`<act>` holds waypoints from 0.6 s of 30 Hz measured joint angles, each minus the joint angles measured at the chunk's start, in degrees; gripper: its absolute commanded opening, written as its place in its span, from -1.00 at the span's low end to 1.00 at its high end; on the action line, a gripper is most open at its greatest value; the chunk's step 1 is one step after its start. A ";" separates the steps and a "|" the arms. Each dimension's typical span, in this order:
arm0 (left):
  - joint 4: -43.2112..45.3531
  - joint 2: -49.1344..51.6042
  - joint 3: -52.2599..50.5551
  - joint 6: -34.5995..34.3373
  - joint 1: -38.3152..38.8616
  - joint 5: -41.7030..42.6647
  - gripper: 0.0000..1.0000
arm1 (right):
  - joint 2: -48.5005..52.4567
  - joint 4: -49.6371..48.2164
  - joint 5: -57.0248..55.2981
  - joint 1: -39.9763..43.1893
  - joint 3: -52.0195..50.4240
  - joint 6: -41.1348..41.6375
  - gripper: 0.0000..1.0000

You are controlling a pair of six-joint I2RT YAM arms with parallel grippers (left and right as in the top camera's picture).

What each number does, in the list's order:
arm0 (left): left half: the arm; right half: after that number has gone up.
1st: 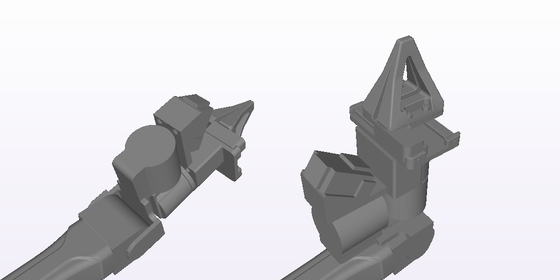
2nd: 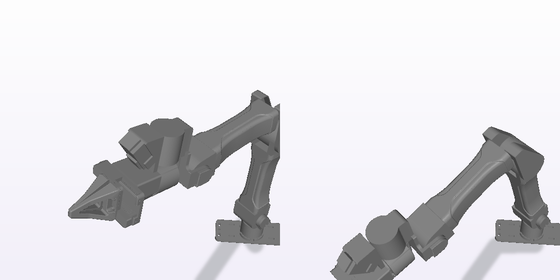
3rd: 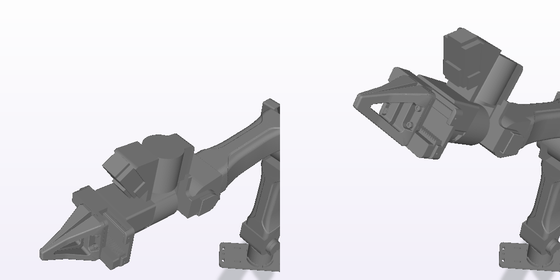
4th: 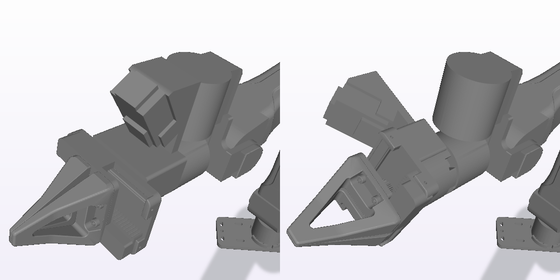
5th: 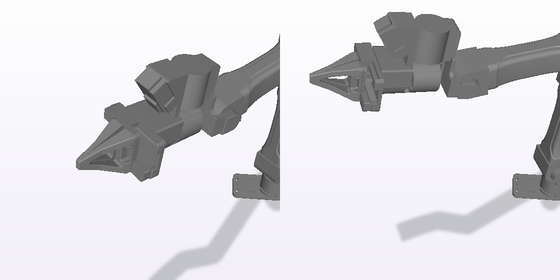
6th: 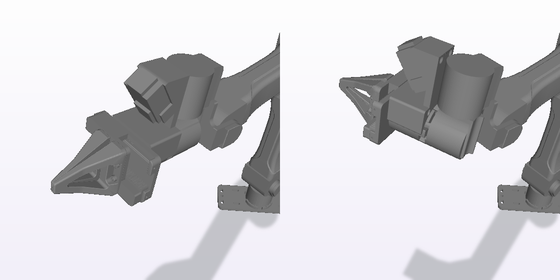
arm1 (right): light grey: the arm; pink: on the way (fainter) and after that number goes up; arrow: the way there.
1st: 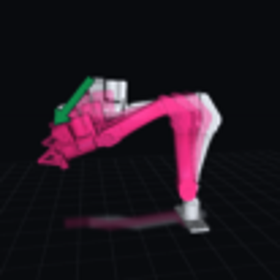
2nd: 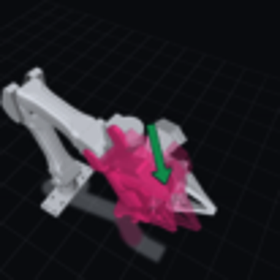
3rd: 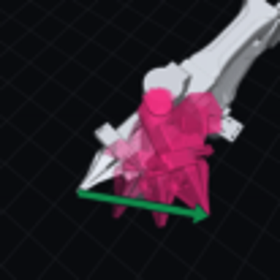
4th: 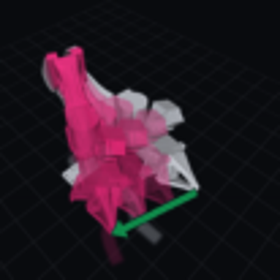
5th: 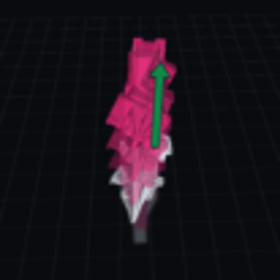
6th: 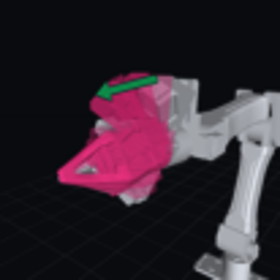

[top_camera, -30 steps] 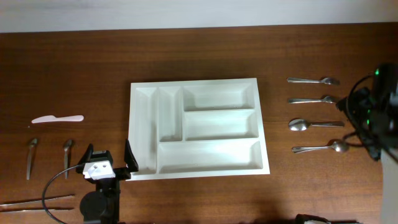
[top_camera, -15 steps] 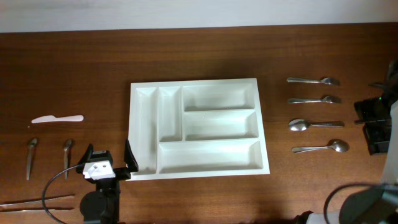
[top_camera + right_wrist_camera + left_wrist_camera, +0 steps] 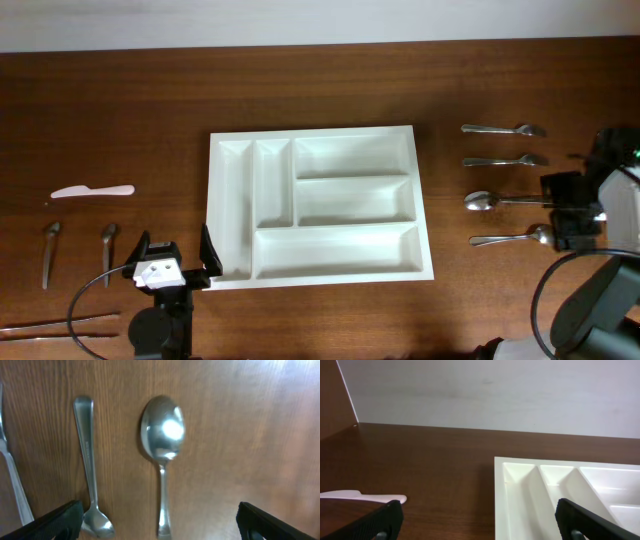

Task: Pack container
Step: 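Move the right gripper over the large silver spoon on the right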

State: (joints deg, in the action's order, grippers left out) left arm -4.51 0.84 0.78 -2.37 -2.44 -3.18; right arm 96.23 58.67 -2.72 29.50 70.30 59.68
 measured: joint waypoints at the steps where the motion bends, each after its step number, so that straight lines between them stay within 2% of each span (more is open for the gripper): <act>1: 0.00 0.00 0.00 0.00 0.00 0.02 0.98 | 0.00 -2.32 0.79 0.00 -1.49 -0.46 0.98; 5: 0.00 0.00 0.00 0.00 0.00 0.02 0.99 | 0.22 -7.30 2.84 0.00 -5.62 -3.28 0.98; 18: 0.00 0.00 0.00 0.00 0.00 0.00 0.99 | 0.28 -10.05 4.57 0.00 -8.81 -5.70 0.98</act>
State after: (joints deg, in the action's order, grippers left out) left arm -4.51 0.84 0.78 -2.37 -2.44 -3.18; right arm 96.51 48.62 1.85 29.50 61.49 53.98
